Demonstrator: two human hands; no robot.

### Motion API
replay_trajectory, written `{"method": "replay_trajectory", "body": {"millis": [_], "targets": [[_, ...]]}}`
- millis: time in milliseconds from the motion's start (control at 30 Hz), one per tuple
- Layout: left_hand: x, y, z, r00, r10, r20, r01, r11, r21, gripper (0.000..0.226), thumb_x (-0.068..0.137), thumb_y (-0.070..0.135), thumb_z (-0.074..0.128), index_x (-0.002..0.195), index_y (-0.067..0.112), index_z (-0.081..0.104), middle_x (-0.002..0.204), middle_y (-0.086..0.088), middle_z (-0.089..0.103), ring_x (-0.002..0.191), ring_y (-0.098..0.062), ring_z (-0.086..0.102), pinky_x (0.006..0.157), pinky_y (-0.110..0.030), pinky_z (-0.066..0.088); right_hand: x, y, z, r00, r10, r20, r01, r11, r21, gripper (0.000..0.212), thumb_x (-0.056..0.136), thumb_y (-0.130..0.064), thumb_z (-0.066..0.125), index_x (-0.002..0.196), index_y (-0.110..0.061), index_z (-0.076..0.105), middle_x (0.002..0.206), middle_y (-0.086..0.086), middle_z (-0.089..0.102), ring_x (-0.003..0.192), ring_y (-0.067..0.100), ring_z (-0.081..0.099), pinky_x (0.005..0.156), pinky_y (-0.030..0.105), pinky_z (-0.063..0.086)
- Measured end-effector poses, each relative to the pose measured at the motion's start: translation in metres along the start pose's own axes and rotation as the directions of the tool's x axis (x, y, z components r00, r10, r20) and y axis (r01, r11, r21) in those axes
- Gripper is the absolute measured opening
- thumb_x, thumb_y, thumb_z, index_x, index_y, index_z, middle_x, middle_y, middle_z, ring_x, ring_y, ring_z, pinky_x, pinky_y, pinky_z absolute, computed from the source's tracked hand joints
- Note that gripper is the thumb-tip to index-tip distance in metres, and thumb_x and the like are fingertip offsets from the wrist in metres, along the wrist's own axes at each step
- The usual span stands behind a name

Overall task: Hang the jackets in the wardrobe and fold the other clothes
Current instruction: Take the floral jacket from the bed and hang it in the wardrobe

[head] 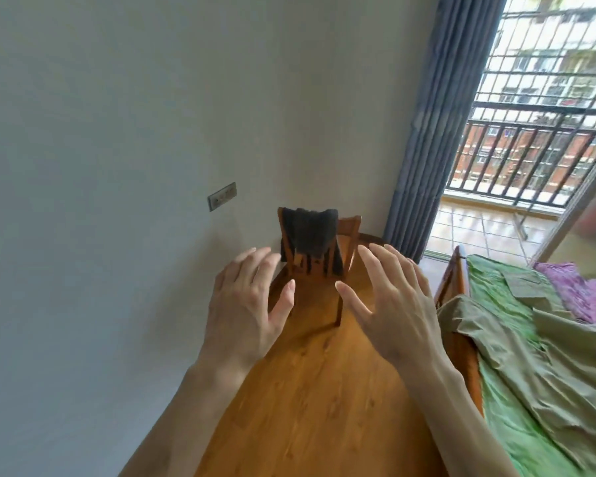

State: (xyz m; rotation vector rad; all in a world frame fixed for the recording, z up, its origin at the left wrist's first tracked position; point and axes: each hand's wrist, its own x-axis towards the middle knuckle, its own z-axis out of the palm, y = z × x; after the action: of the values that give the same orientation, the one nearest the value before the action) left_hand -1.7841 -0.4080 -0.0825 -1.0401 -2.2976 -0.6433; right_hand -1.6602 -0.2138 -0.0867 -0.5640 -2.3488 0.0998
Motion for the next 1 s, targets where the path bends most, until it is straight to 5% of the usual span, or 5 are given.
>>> {"method": "replay_trajectory", "body": {"millis": [333,500,1000], "targets": [[0.187,0.034,0.141,0.989,0.150,0.001,-0.150,0.986,-0.072,0.063,0.105,0.060,0.033,0.136,0.015,0.064,0.140,-0.008,0.065,0.130,-0.030,0.060,0.108,-0.047,0.051,0.130,0.135,0.057,0.989,0.138,-0.057,-0.144,0.983,-0.117,0.073,0.098,-0.072,0.040,0.150,-0.022,0.052,0.156,0.002,0.051,0.146,0.026,0.045,0.122,0.043,0.025],[0.248,0.053,0.200,0.983,0.183,0.029,-0.179,0.979,-0.103,0.063,0.105,0.061,0.031,0.137,0.017,0.063,0.141,-0.005,0.064,0.133,-0.026,0.059,0.111,-0.047,0.050,0.173,0.189,0.076,0.982,0.185,-0.038,-0.189,0.973,-0.133,0.073,0.099,-0.071,0.037,0.151,-0.021,0.049,0.155,0.004,0.051,0.147,0.026,0.043,0.121,0.049,0.036],[0.429,0.110,0.417,0.962,0.270,0.039,-0.249,0.927,-0.281,0.060,0.103,0.060,0.040,0.137,0.018,0.066,0.142,-0.006,0.065,0.131,-0.029,0.062,0.110,-0.045,0.045,0.326,0.351,0.159,0.963,0.267,-0.025,-0.263,0.922,-0.284,0.070,0.101,-0.067,0.037,0.151,-0.019,0.047,0.154,0.001,0.050,0.147,0.021,0.040,0.124,0.040,0.027]]}}
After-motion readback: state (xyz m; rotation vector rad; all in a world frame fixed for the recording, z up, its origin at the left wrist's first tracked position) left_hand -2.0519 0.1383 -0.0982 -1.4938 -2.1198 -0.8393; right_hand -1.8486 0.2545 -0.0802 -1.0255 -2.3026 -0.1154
